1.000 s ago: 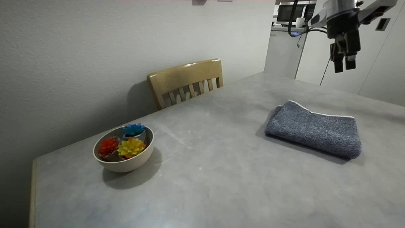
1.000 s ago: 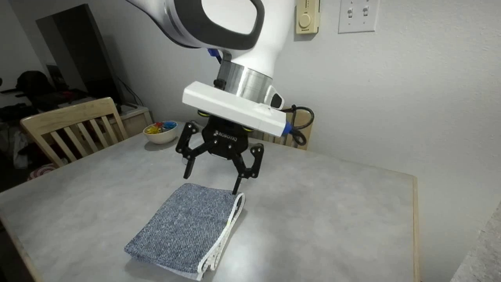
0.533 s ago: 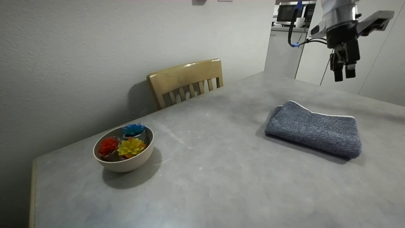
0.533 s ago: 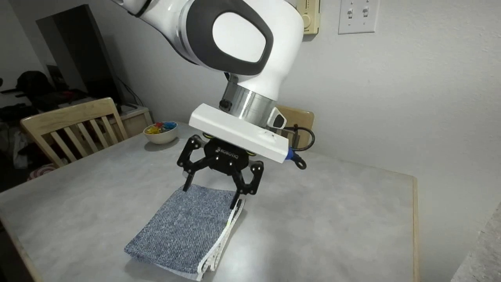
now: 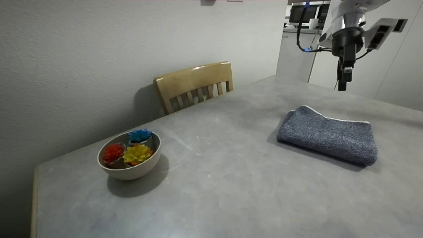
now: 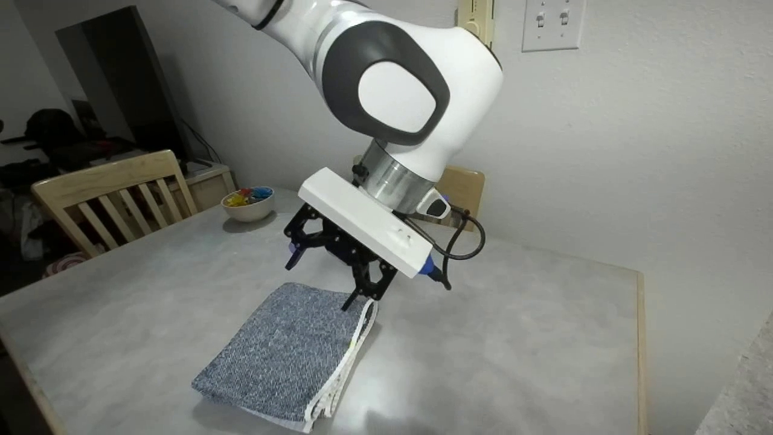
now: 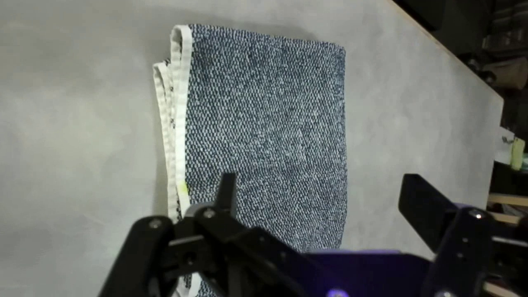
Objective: Unfold the gray towel once
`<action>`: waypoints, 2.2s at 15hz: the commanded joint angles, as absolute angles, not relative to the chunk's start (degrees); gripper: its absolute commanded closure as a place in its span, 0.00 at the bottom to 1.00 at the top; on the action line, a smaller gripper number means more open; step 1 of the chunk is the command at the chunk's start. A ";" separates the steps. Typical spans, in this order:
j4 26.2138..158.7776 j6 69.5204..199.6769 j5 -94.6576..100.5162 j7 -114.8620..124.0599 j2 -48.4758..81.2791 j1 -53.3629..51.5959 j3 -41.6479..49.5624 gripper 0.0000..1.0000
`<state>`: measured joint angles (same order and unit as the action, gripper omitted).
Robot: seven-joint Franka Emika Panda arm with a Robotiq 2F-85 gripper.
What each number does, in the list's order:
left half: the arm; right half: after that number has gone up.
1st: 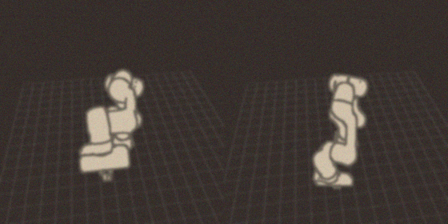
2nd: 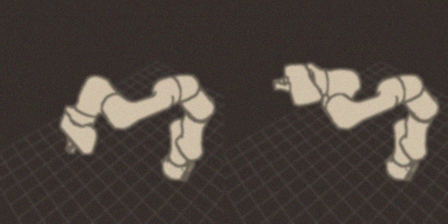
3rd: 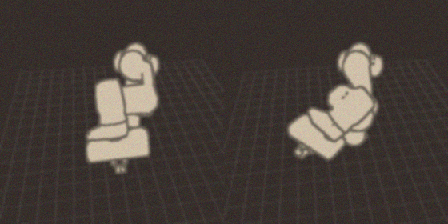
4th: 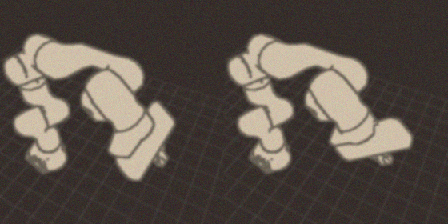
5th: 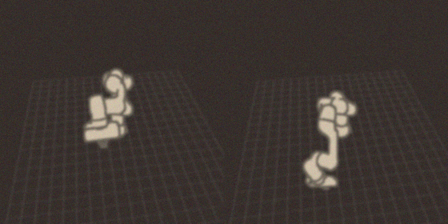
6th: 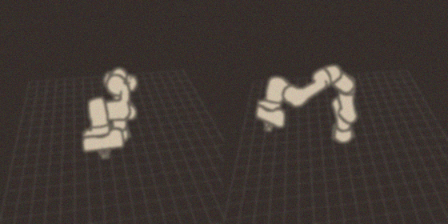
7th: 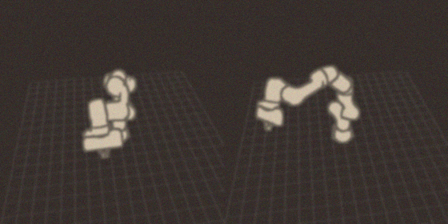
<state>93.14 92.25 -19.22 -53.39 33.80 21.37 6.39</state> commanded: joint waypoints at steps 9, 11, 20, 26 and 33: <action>81.90 90.25 -23.23 -47.27 45.05 25.48 5.23 0.00; 80.26 88.84 -22.80 -46.81 46.77 26.19 5.02 0.00; 80.09 88.06 -21.41 -46.55 47.98 26.01 5.23 0.00; 78.68 87.90 -20.91 -44.29 51.86 25.00 4.34 0.00; 77.97 89.94 -20.43 -41.44 55.15 24.01 2.90 0.00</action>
